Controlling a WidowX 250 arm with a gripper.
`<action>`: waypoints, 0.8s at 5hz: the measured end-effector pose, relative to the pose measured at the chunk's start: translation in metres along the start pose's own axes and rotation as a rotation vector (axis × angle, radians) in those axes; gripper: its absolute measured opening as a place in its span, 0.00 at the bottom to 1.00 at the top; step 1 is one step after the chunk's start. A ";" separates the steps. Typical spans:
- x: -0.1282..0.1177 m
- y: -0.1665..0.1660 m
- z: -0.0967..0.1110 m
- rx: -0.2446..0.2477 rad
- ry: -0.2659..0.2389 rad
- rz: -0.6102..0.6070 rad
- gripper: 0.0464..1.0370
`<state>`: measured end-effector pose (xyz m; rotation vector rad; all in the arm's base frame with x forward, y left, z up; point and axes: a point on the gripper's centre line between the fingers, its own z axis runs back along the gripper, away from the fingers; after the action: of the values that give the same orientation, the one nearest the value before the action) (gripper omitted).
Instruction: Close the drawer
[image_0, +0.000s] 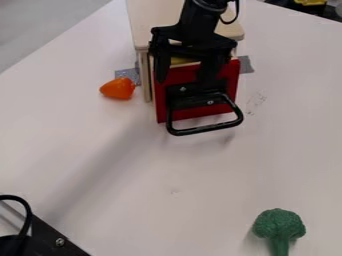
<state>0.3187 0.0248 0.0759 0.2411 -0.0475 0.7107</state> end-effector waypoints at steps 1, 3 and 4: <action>0.009 -0.003 0.000 0.002 0.000 0.005 0.96; 0.035 0.000 -0.004 0.015 -0.024 0.022 0.96; 0.036 -0.001 -0.004 0.021 -0.009 0.028 0.96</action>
<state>0.3466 0.0482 0.0764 0.2643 -0.0520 0.7387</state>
